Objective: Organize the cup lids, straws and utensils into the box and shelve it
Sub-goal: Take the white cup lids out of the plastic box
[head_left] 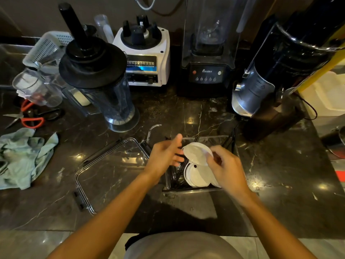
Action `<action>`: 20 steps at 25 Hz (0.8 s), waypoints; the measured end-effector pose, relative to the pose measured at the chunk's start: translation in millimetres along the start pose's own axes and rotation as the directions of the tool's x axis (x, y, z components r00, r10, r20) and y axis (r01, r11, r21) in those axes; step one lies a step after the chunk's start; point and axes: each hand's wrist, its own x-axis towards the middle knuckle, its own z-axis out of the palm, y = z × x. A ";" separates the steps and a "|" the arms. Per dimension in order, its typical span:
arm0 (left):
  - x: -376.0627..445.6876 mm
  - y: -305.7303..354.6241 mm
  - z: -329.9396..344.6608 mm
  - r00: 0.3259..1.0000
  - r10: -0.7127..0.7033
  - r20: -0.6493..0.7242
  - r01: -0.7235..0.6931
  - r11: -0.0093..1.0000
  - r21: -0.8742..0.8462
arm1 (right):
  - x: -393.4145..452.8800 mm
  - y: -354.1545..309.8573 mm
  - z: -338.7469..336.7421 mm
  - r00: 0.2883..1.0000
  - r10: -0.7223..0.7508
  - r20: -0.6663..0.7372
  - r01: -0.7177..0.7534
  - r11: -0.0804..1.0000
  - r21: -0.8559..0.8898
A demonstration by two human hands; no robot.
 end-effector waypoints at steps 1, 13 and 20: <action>-2.0 3.2 0.4 0.994 -0.104 0.039 0.108 0.988 -0.108 | -3.5 0.6 -1.2 0.997 -0.081 0.002 0.081 0.995 -0.053; -20.0 0.3 4.2 0.970 -0.241 0.046 0.245 0.948 -0.203 | -3.0 24.9 7.8 0.988 0.076 0.136 -0.066 0.995 -0.076; -17.7 -8.0 -8.8 0.979 -0.175 0.108 0.189 0.972 -0.137 | 46.6 15.1 24.7 0.877 0.386 0.285 -0.245 0.871 -0.426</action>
